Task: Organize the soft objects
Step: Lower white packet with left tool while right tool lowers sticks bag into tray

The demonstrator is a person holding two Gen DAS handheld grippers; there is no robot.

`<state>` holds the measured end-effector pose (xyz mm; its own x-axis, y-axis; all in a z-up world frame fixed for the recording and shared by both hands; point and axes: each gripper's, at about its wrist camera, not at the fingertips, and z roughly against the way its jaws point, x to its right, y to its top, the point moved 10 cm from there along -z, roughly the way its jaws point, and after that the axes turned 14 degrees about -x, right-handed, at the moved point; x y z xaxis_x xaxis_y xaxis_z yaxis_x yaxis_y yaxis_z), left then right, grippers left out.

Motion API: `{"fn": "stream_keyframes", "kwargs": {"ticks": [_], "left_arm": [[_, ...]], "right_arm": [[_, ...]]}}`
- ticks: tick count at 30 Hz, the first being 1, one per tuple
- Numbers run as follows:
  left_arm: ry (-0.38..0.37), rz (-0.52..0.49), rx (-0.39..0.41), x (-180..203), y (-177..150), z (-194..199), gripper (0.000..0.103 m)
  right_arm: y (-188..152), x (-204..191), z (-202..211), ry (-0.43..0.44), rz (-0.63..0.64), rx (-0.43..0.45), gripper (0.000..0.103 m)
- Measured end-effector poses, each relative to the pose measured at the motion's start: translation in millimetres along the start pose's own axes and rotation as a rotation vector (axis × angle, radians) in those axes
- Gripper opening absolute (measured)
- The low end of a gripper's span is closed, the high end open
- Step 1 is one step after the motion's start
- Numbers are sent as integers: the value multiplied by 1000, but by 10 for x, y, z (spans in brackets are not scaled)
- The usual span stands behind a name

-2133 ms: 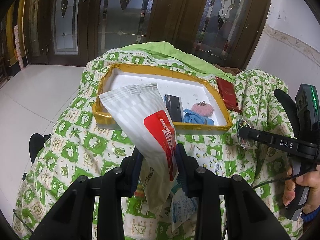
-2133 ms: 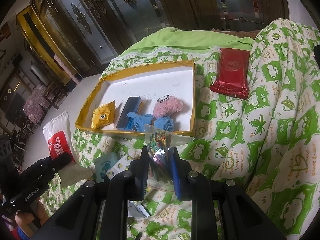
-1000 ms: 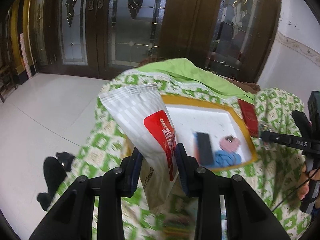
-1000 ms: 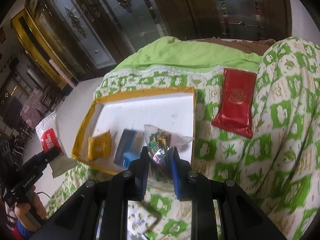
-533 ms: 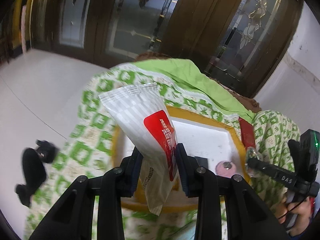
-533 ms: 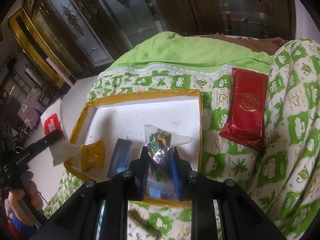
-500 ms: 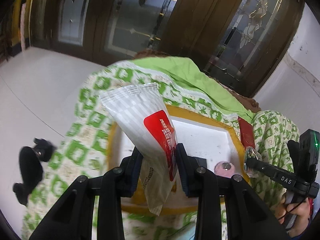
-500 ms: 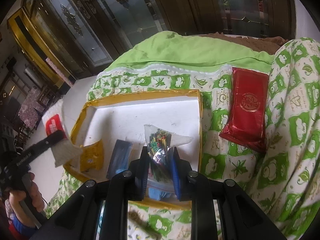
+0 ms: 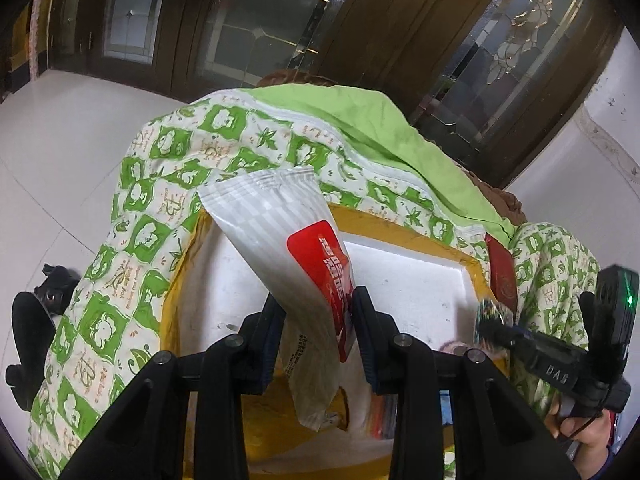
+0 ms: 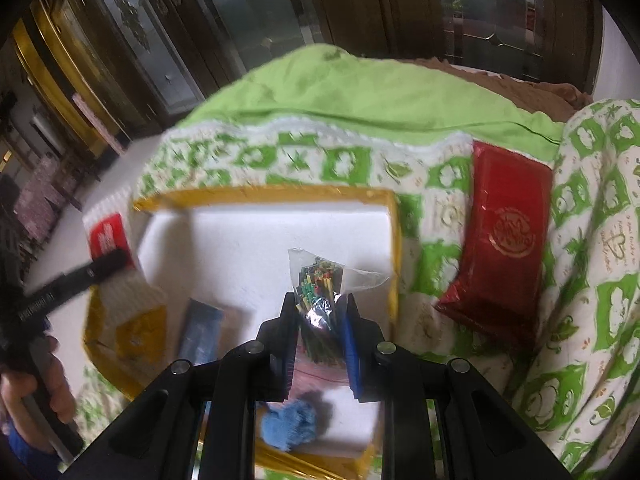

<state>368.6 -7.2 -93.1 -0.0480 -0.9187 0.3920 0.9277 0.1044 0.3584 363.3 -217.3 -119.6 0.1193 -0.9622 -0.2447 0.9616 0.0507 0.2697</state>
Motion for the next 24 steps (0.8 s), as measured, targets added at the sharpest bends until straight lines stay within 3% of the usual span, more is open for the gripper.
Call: {"fn": "stream_keyframes", "kwargs": {"ticks": [6, 11, 14, 18, 24], "left_arm": [[-46, 36, -15, -57, -26, -58, 34], [-47, 45, -14, -48, -22, -59, 34], [-38, 30, -12, -41, -24, -35, 34], [-40, 40, -16, -75, 23, -43, 34], [-49, 57, -30, -109, 43, -96, 35]], "right_arm": [[-237, -6, -20, 8, 2, -50, 22], [-305, -22, -17, -34, 26, -54, 22], [-394, -20, 36, -1, 6, -64, 22], [-586, -56, -104, -39, 47, -112, 22], [-516, -87, -195, -58, 63, -104, 22]]}}
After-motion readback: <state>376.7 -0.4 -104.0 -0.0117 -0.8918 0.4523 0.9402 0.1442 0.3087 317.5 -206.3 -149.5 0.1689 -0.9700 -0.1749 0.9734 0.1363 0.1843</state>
